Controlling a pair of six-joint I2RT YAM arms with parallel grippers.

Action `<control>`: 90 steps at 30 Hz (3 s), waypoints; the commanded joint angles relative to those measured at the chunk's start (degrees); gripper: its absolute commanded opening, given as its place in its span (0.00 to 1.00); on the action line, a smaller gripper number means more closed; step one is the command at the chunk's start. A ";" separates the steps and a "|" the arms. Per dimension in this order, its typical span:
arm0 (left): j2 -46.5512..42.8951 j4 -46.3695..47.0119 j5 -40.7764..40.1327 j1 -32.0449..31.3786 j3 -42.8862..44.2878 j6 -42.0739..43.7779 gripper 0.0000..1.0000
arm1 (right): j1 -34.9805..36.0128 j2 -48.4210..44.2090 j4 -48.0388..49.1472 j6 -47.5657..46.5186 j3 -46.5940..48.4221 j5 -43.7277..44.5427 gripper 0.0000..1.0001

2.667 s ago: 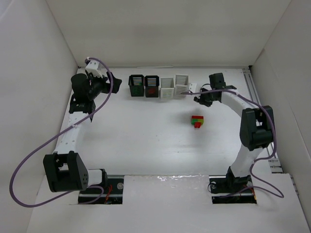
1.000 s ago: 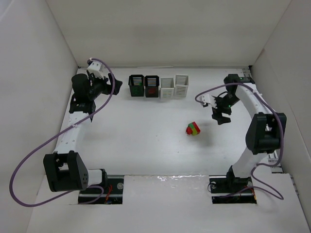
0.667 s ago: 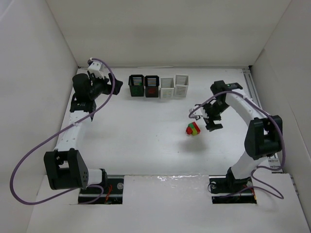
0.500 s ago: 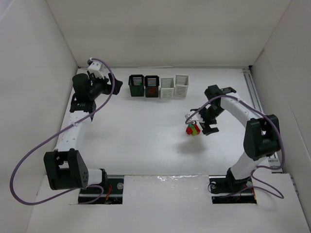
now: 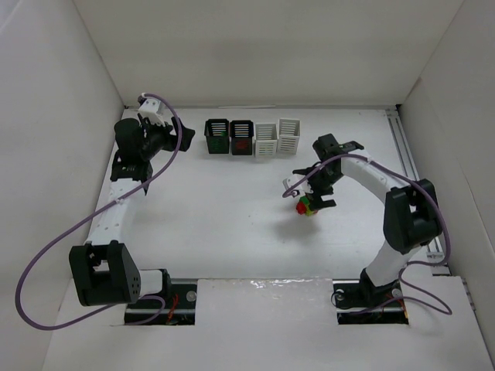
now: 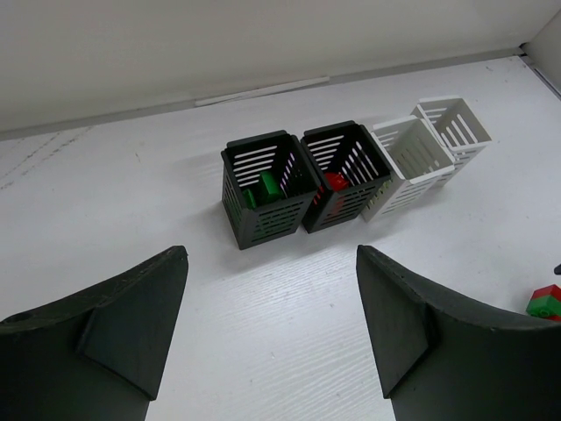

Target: Sort the legos into containers by color

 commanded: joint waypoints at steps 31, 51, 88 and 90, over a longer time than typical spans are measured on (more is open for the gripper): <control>-0.72 1.93 -0.33 0.39 2.00 -0.02 0.74 | -0.37 7.18 0.55 -2.51 1.16 1.31 0.99; -0.19 0.79 -0.33 0.39 2.53 1.56 0.74 | 0.69 9.47 1.77 -0.06 2.39 -0.26 0.69; 14.21 -3.35 27.52 -11.56 13.60 -8.55 0.69 | 16.16 -4.77 49.59 64.28 8.54 15.55 0.01; 14.75 -4.66 28.23 -12.09 13.61 -7.85 0.69 | 16.16 -4.77 49.59 63.76 8.54 15.55 0.01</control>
